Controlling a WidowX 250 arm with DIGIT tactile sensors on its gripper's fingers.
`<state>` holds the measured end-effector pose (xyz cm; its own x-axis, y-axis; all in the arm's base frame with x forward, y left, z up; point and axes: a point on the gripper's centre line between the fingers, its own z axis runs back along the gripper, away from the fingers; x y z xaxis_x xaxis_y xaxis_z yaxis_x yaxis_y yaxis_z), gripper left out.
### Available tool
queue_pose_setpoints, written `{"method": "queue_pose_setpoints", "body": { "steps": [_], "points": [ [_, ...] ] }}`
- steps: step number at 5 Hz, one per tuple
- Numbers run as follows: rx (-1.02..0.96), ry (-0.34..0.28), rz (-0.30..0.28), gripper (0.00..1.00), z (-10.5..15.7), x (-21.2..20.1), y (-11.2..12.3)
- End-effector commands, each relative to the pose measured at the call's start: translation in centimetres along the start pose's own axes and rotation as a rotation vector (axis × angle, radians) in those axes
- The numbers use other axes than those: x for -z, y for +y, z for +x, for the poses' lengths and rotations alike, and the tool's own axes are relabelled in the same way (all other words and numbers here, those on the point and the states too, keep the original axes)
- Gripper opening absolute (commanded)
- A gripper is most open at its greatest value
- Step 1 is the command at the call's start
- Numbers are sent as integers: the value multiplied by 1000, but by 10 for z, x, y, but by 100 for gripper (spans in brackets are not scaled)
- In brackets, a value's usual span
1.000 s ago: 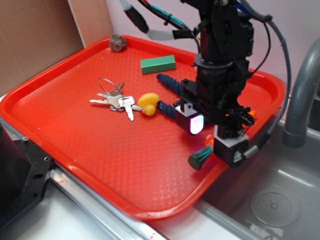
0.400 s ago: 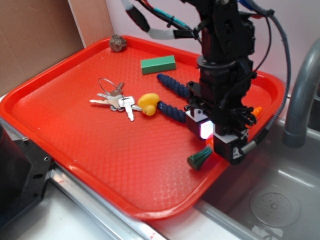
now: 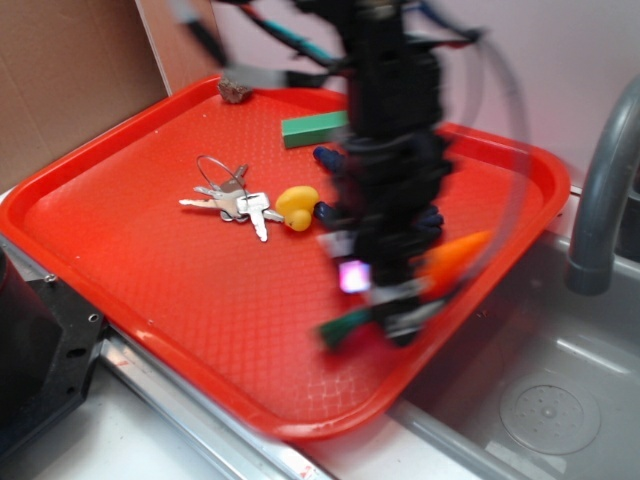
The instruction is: Grab the carrot.
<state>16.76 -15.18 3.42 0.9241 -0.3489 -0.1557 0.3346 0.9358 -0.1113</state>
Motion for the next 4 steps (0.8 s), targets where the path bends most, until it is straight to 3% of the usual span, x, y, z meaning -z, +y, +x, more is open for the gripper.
{"method": "queue_pose_setpoints", "body": {
  "steps": [1, 2, 3, 4],
  "points": [
    [-71, -165, 17, 70, -59, -45, 46],
    [-24, -162, 12, 100, -50, -35, 48],
    [-20, -138, 5, 100, -41, -26, 48],
    [45, -133, 49, 100, -48, -19, 50]
  ]
}}
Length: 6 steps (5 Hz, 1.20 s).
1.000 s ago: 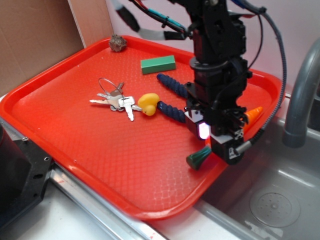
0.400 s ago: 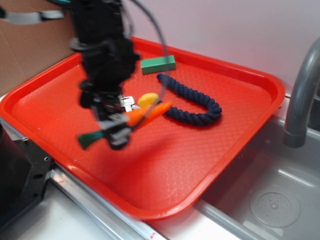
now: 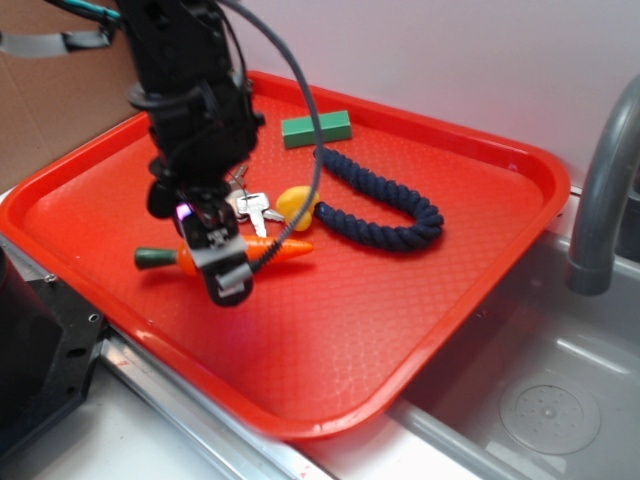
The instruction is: Grab the carrot.
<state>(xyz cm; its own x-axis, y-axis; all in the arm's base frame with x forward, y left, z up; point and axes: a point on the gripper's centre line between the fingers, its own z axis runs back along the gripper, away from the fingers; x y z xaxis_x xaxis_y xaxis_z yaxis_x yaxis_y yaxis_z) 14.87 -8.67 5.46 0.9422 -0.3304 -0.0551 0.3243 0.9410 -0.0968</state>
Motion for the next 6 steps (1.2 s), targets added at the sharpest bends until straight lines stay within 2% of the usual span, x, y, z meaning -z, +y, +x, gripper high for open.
{"method": "queue_pose_setpoints", "body": {
  "steps": [1, 2, 3, 4, 5, 6],
  "points": [
    [153, -119, 130, 100, -23, -5, 29],
    [247, -228, 97, 100, -26, -32, 42],
    [205, -259, 121, 100, -24, -52, 59],
    [299, -213, 138, 100, -7, -45, 61],
    [552, -234, 154, 100, 15, -41, 56],
    [674, -177, 142, 100, 31, -25, 53]
  ]
}}
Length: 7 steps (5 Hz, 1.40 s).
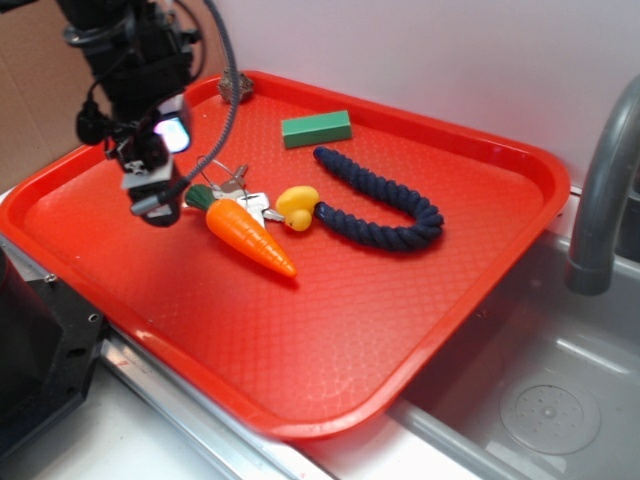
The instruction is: Grab the carrot.
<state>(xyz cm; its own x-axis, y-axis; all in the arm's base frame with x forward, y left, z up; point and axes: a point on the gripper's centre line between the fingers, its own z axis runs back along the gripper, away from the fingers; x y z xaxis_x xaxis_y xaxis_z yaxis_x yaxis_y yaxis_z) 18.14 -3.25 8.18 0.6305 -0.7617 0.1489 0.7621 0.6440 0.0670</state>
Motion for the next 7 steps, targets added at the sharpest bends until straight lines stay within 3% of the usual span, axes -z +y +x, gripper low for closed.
{"method": "queue_pose_setpoints", "body": {
  "steps": [1, 3, 4, 5, 7],
  "points": [
    [176, 70, -31, 100, 15, 35, -1],
    [214, 158, -87, 100, -1, 68, -11],
    [204, 168, -80, 30, -1, 66, -20],
    [193, 131, -91, 0, 0, 56, -25],
    [97, 119, -63, 0, 12, 20, -33]
  ]
}}
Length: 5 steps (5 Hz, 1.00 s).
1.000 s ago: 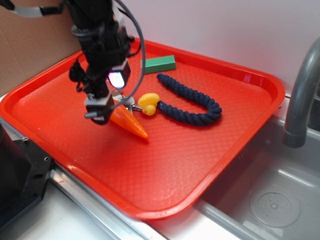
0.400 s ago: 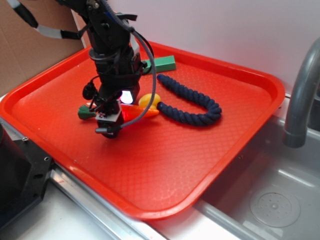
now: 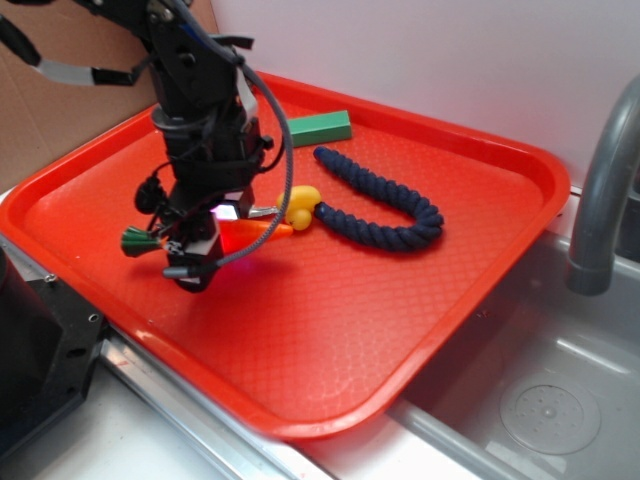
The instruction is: Grab the carrot.
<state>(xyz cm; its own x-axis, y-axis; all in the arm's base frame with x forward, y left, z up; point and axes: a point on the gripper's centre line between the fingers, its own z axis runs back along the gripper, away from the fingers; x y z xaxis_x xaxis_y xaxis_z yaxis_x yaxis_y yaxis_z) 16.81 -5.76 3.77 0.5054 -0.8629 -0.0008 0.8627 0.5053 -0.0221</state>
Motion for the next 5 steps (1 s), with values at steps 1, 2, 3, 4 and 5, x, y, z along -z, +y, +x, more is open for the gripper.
{"method": "queue_pose_setpoints", "body": {
  "steps": [1, 2, 3, 4, 5],
  "points": [
    [-320, -2, 97, 0, -12, -72, 2],
    [-570, -1, 46, 0, -33, -108, 22],
    [-821, -6, 13, 0, -62, -144, 40],
    [-1069, -63, 18, 0, -85, -169, 42],
    [-1318, -91, 72, 0, -81, -188, 35]
  ]
}}
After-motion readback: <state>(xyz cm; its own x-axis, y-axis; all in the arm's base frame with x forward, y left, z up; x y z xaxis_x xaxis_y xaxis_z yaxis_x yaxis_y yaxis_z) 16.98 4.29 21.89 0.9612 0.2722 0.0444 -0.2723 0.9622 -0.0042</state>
